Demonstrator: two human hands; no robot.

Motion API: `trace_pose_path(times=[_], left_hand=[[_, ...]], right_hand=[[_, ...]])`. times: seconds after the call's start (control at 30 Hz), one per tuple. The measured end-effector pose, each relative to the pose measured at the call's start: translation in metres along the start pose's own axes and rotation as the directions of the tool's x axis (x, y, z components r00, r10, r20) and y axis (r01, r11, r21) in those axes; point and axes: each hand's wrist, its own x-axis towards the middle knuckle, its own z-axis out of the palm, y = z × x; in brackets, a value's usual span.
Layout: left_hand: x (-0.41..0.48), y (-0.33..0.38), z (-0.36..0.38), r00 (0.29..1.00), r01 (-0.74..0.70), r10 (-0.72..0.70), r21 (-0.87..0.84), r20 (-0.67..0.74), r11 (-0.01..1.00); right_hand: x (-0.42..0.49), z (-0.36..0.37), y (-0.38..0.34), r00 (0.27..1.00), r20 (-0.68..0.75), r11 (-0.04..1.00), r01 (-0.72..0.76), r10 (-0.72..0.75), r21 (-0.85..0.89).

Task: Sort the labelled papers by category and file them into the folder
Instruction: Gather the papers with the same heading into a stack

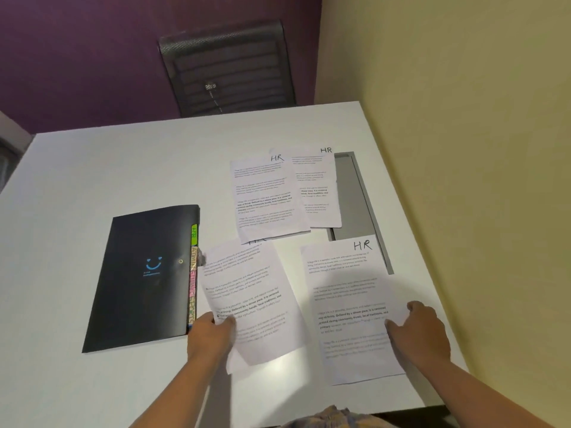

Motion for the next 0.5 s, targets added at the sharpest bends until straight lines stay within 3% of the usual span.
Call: trace_pose_path(times=[0.37, 0.5], left_hand=[[-0.029, 0.009, -0.031, 0.978, -0.009, 0.069, -0.293, 0.196, 0.956], [-0.037, 0.011, -0.039, 0.946, 0.03, 0.077, -0.322, 0.315, 0.946]], right_hand=[[0.004, 0.013, 0.006, 0.998, 0.022, 0.984, -0.059, 0.056, 0.17], [-0.002, 0.01, 0.01, 0.997, -0.046, 0.925, -0.042, 0.064, 0.377]])
